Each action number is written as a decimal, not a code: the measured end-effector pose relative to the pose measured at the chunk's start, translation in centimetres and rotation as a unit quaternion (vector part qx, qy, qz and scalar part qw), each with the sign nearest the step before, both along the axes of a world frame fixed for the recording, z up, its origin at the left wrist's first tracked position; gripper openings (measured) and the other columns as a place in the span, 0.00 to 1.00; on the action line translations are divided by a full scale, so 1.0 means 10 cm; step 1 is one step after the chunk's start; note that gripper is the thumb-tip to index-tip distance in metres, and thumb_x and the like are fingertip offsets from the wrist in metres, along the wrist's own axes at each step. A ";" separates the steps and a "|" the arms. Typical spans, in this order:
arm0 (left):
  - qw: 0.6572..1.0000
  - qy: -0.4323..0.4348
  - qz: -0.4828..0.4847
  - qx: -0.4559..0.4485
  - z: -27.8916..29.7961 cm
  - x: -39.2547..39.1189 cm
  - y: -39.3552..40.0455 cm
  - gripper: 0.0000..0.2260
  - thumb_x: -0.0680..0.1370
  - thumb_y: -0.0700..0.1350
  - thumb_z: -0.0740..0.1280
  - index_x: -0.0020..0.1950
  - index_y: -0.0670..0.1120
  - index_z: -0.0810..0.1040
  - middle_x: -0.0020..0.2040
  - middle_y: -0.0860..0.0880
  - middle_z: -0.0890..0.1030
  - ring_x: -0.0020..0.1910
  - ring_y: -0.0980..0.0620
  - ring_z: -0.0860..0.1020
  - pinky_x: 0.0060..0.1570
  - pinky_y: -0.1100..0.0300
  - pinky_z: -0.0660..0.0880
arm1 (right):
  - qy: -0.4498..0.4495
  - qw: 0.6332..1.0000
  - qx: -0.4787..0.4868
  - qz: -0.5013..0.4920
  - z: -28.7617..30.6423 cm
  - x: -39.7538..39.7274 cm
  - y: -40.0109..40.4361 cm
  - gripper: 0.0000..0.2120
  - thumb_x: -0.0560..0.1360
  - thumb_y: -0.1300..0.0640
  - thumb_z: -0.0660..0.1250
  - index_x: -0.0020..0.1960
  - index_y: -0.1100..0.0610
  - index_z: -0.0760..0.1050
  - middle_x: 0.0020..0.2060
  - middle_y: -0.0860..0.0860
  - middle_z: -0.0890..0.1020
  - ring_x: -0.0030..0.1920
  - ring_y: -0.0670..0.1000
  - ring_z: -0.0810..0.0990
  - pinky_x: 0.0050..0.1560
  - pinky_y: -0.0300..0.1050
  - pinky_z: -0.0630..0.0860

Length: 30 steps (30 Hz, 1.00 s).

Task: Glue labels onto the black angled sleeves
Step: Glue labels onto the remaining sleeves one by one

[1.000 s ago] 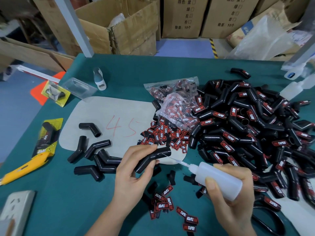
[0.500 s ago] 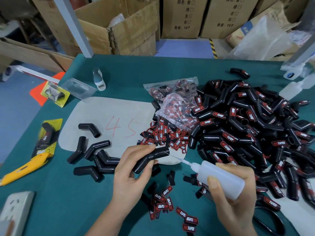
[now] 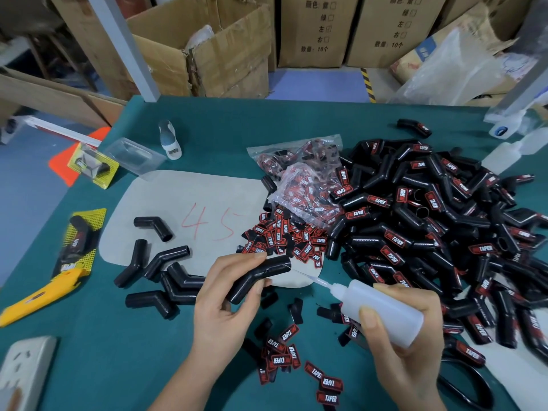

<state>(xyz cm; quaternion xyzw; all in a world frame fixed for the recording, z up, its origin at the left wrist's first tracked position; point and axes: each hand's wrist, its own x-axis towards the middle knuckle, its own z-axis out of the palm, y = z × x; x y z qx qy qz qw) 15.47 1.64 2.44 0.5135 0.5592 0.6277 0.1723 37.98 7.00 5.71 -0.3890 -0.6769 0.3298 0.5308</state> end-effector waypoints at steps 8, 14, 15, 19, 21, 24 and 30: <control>1.000 0.004 -0.001 0.010 0.06 0.02 0.01 0.15 0.80 0.40 0.68 0.64 0.54 0.83 0.59 0.53 0.80 0.57 0.48 0.81 0.55 0.62 0.81 | -0.004 1.000 0.000 -0.001 0.02 -0.01 0.01 0.23 0.72 0.53 0.69 0.63 0.34 0.70 0.55 0.29 0.79 0.41 0.33 0.82 0.38 0.27 0.76; 1.000 -0.016 0.002 -0.002 0.08 0.03 0.01 0.15 0.79 0.40 0.68 0.64 0.54 0.83 0.57 0.51 0.80 0.49 0.40 0.84 0.53 0.64 0.80 | -0.006 1.000 0.000 0.003 0.02 0.00 0.01 0.23 0.72 0.52 0.69 0.62 0.33 0.71 0.54 0.29 0.80 0.41 0.34 0.82 0.35 0.28 0.76; 1.000 -0.021 0.002 -0.004 0.08 0.03 0.01 0.15 0.79 0.40 0.68 0.64 0.54 0.83 0.57 0.51 0.80 0.48 0.40 0.84 0.53 0.64 0.81 | -0.007 1.000 0.000 0.003 0.02 0.00 0.01 0.23 0.72 0.52 0.69 0.62 0.33 0.71 0.54 0.29 0.79 0.41 0.34 0.82 0.35 0.28 0.76; 0.999 -0.032 -0.003 -0.002 0.10 0.04 0.00 0.17 0.79 0.40 0.68 0.64 0.57 0.83 0.57 0.52 0.80 0.47 0.45 0.85 0.51 0.64 0.81 | -0.005 1.000 -0.003 0.002 0.02 0.00 0.01 0.23 0.72 0.52 0.69 0.62 0.33 0.71 0.54 0.29 0.79 0.41 0.34 0.82 0.35 0.28 0.76; 0.999 -0.033 -0.004 -0.001 0.10 0.04 0.00 0.16 0.79 0.40 0.68 0.64 0.56 0.83 0.57 0.51 0.80 0.48 0.46 0.84 0.51 0.63 0.82 | -0.007 1.000 -0.004 0.003 0.01 0.00 0.00 0.22 0.72 0.52 0.69 0.62 0.33 0.71 0.54 0.30 0.80 0.41 0.35 0.83 0.34 0.28 0.76; 0.999 -0.036 -0.002 -0.004 0.11 0.04 0.01 0.16 0.79 0.40 0.68 0.64 0.56 0.83 0.57 0.51 0.80 0.48 0.46 0.84 0.51 0.62 0.82 | -0.005 1.000 -0.004 0.000 0.01 0.00 0.00 0.22 0.72 0.52 0.69 0.62 0.33 0.71 0.54 0.30 0.80 0.42 0.34 0.83 0.36 0.28 0.76; 1.000 -0.020 -0.003 -0.002 0.12 0.04 0.00 0.14 0.79 0.40 0.68 0.62 0.52 0.83 0.56 0.50 0.79 0.49 0.50 0.84 0.53 0.66 0.80 | -0.003 1.000 -0.006 -0.004 0.01 -0.01 0.00 0.23 0.72 0.52 0.70 0.62 0.33 0.71 0.54 0.29 0.79 0.43 0.33 0.82 0.37 0.26 0.76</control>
